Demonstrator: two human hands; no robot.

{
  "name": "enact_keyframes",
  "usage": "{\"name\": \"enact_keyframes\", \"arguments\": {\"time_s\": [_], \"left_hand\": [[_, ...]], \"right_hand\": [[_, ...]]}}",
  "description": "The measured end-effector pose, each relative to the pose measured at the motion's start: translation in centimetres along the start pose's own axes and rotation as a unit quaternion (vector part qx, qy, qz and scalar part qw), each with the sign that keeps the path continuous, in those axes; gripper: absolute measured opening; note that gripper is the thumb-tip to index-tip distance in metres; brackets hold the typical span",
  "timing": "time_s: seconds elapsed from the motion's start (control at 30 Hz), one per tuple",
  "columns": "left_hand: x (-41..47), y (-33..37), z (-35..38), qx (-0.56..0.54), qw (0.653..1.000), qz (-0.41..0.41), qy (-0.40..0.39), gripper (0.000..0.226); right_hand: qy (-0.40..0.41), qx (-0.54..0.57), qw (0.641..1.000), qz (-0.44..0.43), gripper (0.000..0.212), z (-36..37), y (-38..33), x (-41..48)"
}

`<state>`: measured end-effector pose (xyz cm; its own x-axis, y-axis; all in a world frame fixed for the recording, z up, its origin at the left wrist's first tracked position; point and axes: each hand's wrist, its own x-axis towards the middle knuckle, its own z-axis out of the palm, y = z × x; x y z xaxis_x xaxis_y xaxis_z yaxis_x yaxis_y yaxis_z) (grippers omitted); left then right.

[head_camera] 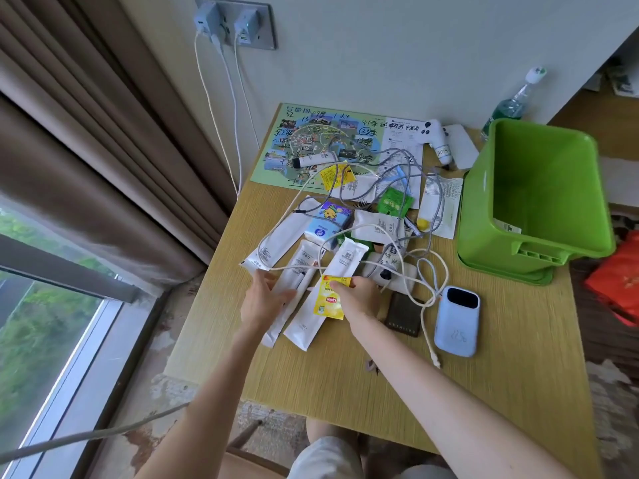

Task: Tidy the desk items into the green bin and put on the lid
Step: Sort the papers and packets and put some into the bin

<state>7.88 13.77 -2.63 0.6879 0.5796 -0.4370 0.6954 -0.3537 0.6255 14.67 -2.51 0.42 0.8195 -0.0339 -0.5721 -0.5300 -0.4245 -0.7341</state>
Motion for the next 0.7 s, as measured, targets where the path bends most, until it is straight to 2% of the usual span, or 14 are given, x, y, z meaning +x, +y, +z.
{"name": "enact_keyframes", "arguments": {"time_s": [0.17, 0.33, 0.7], "left_hand": [[0.8, -0.1, -0.2, -0.003, 1.000, 0.004, -0.021, 0.028], [0.5, 0.3, -0.7, -0.015, 1.000, 0.011, -0.013, 0.025], [-0.9, 3.0, -5.9, 0.151, 0.986, 0.041, -0.065, 0.018]], "right_hand": [[-0.014, -0.018, 0.998, -0.065, 0.015, -2.1, -0.4, -0.3], [-0.041, 0.030, 0.994, -0.094, 0.018, -3.9, -1.2, -0.3], [-0.175, 0.154, 0.970, -0.068, 0.007, -4.4, -2.6, -1.6]]}}
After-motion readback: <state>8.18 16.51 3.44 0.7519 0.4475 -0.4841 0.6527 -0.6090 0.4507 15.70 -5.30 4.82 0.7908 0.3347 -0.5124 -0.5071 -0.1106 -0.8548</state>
